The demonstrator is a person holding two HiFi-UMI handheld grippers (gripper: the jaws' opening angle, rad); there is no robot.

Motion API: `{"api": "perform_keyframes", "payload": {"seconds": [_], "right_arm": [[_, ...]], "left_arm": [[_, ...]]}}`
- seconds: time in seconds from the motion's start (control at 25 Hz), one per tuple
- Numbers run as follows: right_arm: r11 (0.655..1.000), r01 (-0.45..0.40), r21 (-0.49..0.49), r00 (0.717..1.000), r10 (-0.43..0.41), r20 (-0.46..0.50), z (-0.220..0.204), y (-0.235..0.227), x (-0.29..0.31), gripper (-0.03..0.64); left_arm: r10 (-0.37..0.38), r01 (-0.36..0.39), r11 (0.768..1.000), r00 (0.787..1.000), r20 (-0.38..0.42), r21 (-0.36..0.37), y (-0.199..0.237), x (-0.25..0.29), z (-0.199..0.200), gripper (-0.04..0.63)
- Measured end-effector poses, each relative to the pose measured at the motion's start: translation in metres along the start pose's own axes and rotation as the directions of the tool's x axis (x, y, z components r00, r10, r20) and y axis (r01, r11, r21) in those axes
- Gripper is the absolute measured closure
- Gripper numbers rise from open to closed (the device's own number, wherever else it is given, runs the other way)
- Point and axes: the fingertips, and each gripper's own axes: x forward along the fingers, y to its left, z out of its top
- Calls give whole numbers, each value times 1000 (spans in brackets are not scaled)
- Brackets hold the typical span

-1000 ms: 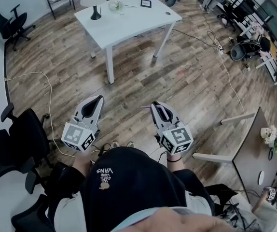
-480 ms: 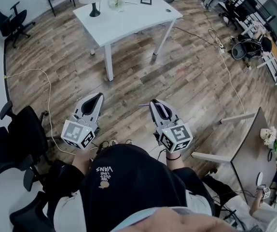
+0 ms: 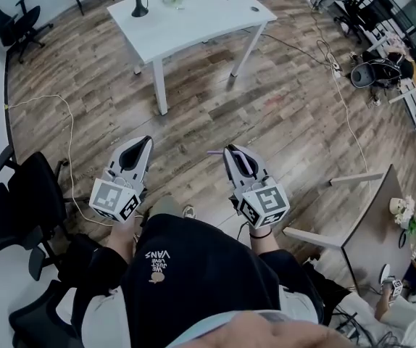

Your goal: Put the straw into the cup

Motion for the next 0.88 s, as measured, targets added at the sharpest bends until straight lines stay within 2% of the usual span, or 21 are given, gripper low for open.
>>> {"api": "perform_keyframes", "payload": {"seconds": [0.36, 0.6, 0.88], "right_arm": [[999, 10, 35, 1000, -9, -11, 5, -35, 40, 575], [999, 43, 30, 999, -43, 15, 27, -62, 99, 575], [998, 55, 23, 997, -56, 46, 54, -79, 163, 575]], "left_arm": [[-7, 6, 1000, 1000, -24, -31, 30, 47, -8, 584], [-25, 24, 999, 999, -24, -35, 80, 93, -3, 584], [-46, 45, 999, 999, -11, -7, 137, 132, 17, 584]]}}
